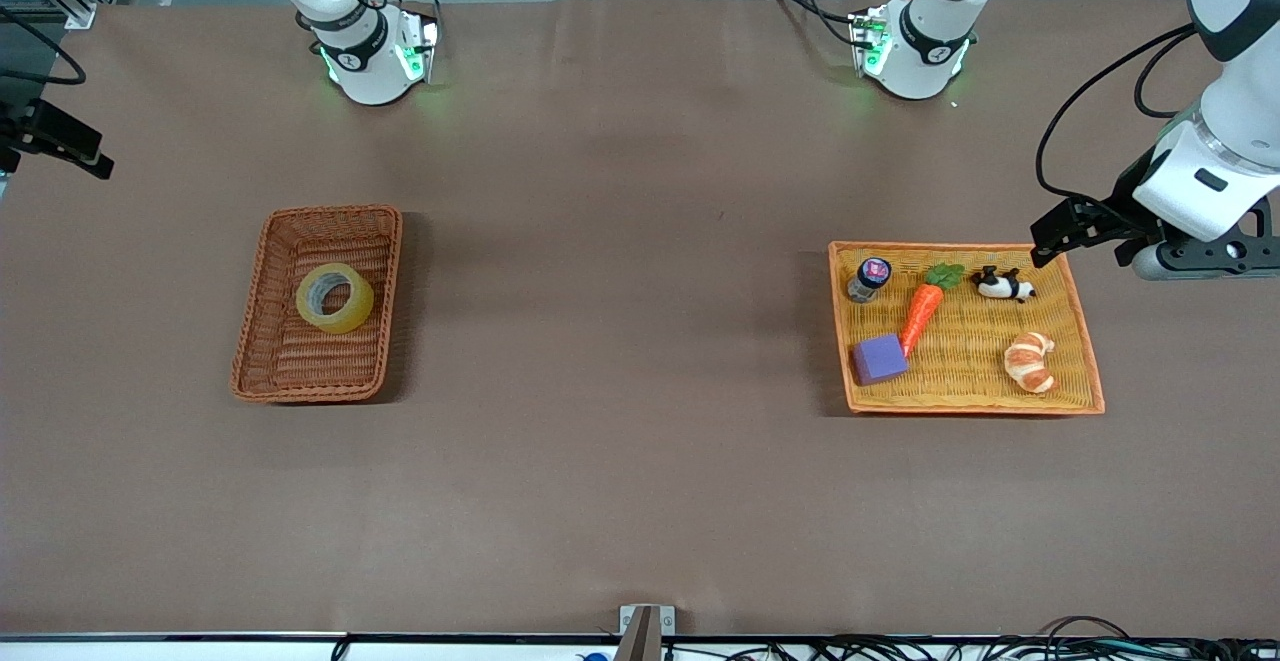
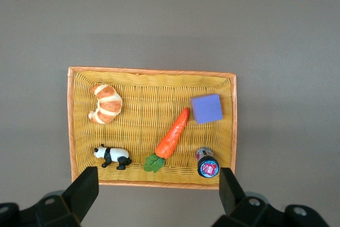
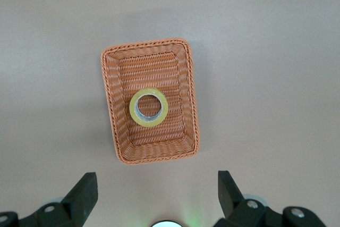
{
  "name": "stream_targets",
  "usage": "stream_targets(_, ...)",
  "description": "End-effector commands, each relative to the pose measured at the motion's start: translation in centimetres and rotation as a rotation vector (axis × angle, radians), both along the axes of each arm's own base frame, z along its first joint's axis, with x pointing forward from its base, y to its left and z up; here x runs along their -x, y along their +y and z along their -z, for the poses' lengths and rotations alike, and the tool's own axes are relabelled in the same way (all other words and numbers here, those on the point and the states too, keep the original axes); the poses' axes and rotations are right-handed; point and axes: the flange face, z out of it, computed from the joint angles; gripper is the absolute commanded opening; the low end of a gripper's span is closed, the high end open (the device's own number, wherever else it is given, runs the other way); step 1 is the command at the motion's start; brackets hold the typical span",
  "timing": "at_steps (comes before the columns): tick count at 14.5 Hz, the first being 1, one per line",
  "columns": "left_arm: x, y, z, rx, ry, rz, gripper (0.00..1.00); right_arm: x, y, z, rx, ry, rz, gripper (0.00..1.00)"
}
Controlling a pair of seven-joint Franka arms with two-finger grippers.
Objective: Move tape to another basket
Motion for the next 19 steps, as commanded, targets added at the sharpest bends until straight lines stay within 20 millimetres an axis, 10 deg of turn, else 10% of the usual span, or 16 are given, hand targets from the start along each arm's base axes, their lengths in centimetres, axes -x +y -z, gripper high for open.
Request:
stream_targets(1, -0.1, 0.0, -0.3, 0.009, 0.002, -0.003, 1.00, -0.3, 0.5, -0.4, -0.004, 0.000, 0.012, 1.00)
stream_targets(19, -0.3, -1.3, -0.2, 0.019, 0.003, 0.003, 1.00, -0.3, 0.4, -0.2, -0.031, 0.003, 0.014, 1.00)
